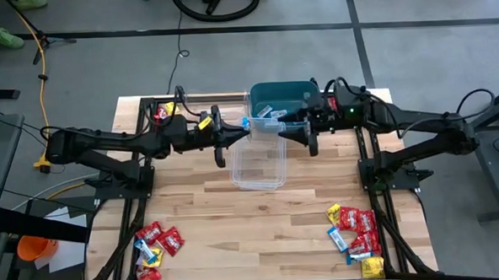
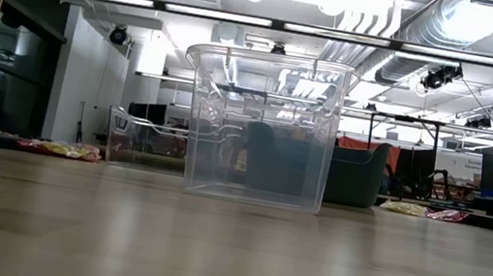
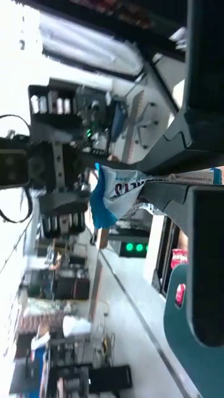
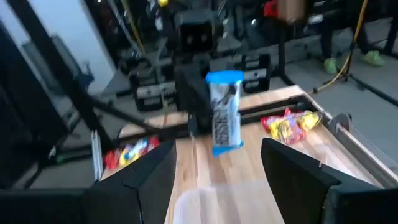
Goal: Sort candy
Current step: Put the white chocolate into the blue bin
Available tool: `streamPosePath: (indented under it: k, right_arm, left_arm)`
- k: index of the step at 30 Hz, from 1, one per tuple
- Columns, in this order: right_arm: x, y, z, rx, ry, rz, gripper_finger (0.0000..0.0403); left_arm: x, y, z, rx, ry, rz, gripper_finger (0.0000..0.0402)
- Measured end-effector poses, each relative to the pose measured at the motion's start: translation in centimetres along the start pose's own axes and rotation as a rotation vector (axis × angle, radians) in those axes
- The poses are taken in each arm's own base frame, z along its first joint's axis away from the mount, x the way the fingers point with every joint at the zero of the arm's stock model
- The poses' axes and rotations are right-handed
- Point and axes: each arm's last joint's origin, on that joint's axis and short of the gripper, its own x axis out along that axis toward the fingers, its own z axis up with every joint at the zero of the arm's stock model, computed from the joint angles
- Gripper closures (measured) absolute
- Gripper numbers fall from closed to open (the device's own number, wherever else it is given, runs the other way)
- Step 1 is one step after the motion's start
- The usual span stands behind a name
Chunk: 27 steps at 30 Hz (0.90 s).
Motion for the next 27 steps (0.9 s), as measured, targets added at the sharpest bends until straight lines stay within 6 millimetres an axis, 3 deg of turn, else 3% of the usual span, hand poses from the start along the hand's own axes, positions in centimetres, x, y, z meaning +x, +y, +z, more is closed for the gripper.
streamPosePath:
  k: [9,14,19,23,27]
  right_arm:
    - [0.8,0.0,-1.9,-0.025,0.001,-0.029,0.0172]
    - [0.8,0.0,-1.7,0.052,-0.018,-0.044,0.0172]
    - [0.5,0.3,-0.5,0.016,-0.08,-0.031,0.0172]
    - [0.1,0.4,0.7,-0.032,-0.154,-0.024,0.0172]
    - [-0.3,0.3,1.8,-0.06,-0.209,-0.035,0.0172]
  left_arm:
    - [0.0,1.1,0.2,0.042,0.007,-0.072,0.0401]
    - [0.0,1.7,0.3,0.045,0.01,-0.093,0.0401]
    - [0.3,2.6,0.6,0.084,-0.042,-0.066,0.0401]
    - [2.2,4.4,1.3,0.095,-0.018,-0.004,0.0401]
    - [5.6,6.4,1.8,0.159,0.085,0.038,0.0401]
